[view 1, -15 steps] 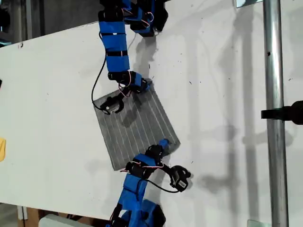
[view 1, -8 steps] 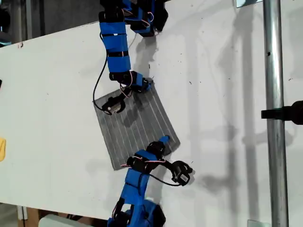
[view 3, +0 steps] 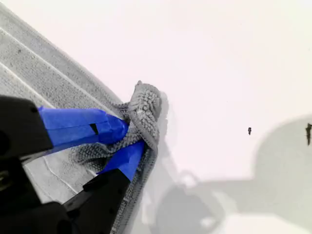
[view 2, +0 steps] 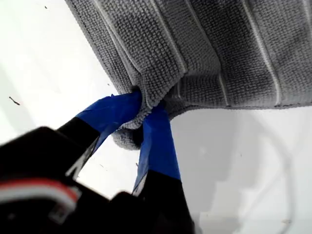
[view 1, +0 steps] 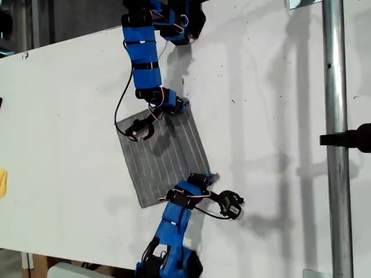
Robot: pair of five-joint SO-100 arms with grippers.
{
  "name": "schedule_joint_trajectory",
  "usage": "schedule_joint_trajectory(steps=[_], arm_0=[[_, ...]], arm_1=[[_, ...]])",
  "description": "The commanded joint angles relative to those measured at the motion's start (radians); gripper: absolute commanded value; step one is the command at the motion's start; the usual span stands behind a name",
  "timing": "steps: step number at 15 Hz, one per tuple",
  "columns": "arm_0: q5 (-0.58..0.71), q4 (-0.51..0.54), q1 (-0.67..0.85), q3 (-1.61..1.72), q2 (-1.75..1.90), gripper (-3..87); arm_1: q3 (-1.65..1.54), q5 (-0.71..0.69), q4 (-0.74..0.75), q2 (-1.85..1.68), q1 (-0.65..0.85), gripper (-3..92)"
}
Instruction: Grasp corners of a towel and fold twice.
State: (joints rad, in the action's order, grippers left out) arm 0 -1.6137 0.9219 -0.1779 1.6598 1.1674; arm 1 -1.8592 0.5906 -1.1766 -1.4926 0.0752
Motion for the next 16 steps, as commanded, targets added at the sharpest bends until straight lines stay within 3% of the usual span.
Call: schedule_joint_trajectory(steps=[1,4,8,11,13,16], arm_0=[[-0.003,0.031,-0.006,0.018,0.064,-2.9],[0.032,0.253,-0.003,-0.106,0.158,-2.8],[-0.002,0.520,-0.069,-0.357,0.241,-2.9],[-0.054,0.545,-0.138,-0.399,0.225,-2.9],[-0.054,0.572,-0.089,-0.390,0.235,-2.9],[0.104,0.721,0.133,-0.382,0.281,-2.9]], arm_1=[[0.074,0.014,-0.014,-0.023,-0.012,-0.3],[0.066,0.101,-0.067,-0.112,-0.055,-0.3],[0.133,0.305,-0.166,-0.275,-0.250,-0.3],[0.153,0.387,-0.135,-0.359,-0.347,-0.3],[0.153,0.330,-0.120,-0.345,-0.244,-0.3],[0.144,0.153,-0.095,-0.321,0.034,-0.3]])
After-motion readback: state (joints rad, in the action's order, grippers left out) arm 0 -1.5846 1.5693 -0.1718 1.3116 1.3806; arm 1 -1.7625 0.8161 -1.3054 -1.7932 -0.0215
